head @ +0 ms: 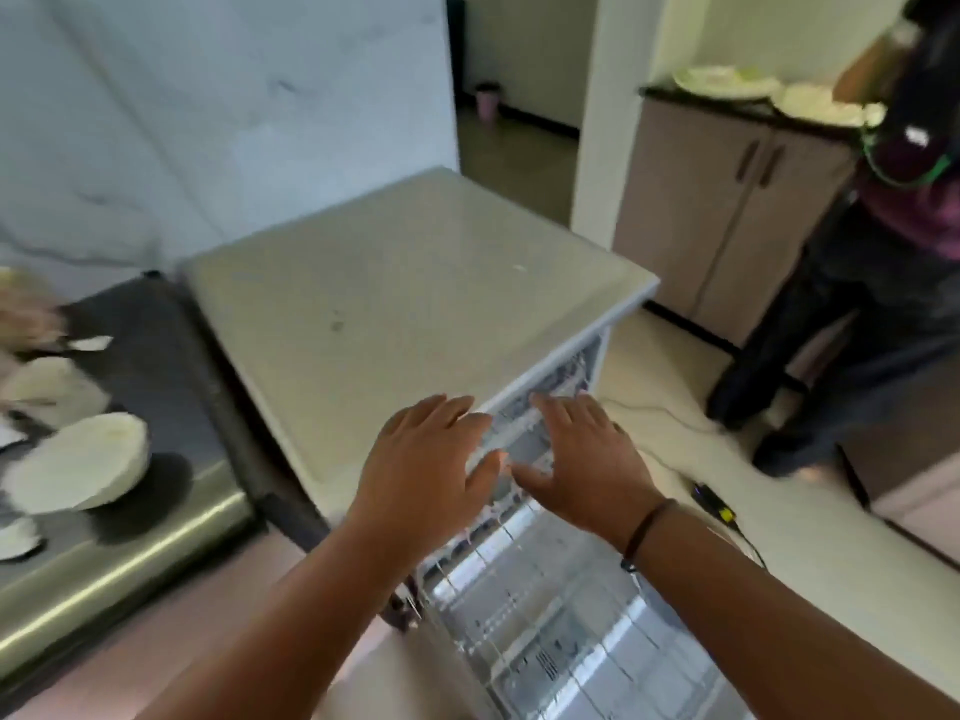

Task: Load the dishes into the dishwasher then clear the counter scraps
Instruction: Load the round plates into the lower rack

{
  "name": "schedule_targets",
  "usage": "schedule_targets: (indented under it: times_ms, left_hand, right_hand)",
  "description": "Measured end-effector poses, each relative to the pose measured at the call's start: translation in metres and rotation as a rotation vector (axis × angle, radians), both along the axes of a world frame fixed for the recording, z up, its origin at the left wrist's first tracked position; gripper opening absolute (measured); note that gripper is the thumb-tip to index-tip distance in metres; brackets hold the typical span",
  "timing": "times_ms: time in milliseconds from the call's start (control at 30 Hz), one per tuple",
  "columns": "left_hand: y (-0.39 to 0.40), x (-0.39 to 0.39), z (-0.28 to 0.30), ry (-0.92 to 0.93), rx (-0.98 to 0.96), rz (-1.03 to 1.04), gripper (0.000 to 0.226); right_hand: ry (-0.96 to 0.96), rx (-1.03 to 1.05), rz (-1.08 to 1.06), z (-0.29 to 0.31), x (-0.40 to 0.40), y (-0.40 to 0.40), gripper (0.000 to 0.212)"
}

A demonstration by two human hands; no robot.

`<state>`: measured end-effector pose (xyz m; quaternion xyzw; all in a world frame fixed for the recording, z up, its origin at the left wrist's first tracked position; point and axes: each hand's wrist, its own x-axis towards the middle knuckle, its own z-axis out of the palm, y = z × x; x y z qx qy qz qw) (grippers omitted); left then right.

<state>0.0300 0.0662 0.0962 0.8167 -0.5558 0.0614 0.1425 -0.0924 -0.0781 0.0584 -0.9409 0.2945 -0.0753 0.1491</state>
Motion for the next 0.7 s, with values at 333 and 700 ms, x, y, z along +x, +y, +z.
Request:
schedule_targets:
  times_ms: [333, 700]
  left_hand:
    - [0.291, 0.042, 0.093, -0.097, -0.213, 0.605, 0.047]
    - [0.617, -0.01, 0.113, -0.081, -0.249, 1.249, 0.054]
  right_hand:
    - [-0.232, -0.119, 0.425, 0.107, 0.127, 0.225, 0.085]
    - [-0.293, 0.01, 0.948, 0.148, 0.194, 0.557, 0.085]
